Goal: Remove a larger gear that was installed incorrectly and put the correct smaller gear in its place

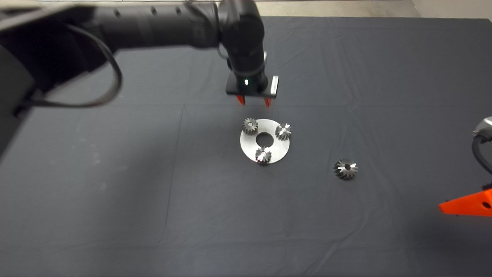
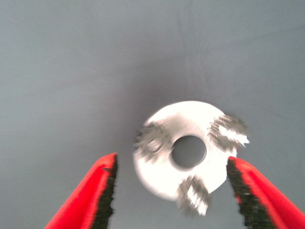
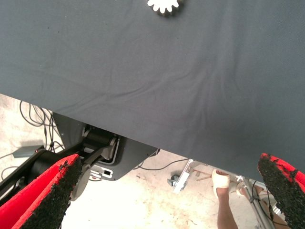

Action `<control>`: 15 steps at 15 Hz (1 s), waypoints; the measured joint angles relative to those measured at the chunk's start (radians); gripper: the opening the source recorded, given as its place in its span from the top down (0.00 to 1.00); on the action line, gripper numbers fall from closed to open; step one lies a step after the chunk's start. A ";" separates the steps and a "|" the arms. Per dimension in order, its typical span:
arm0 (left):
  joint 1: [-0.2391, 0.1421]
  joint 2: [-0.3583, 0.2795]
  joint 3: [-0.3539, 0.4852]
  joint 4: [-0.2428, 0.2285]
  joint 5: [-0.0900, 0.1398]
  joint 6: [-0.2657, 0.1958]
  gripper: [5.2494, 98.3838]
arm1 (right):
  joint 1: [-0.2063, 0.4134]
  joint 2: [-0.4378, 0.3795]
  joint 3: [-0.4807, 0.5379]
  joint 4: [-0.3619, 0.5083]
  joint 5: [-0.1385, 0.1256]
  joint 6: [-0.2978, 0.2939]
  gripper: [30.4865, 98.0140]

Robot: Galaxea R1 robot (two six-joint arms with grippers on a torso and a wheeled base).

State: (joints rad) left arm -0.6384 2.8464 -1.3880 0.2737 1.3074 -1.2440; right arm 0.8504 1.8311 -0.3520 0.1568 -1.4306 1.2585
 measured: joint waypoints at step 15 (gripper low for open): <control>-0.075 -0.736 0.980 -0.124 -0.001 -0.306 0.22 | -0.058 0.009 0.003 0.000 0.000 0.084 0.00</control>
State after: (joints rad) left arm -0.7130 2.1099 -0.4078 0.1500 1.3060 -1.5500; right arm 0.7923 1.8400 -0.3491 0.1568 -1.4311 1.3421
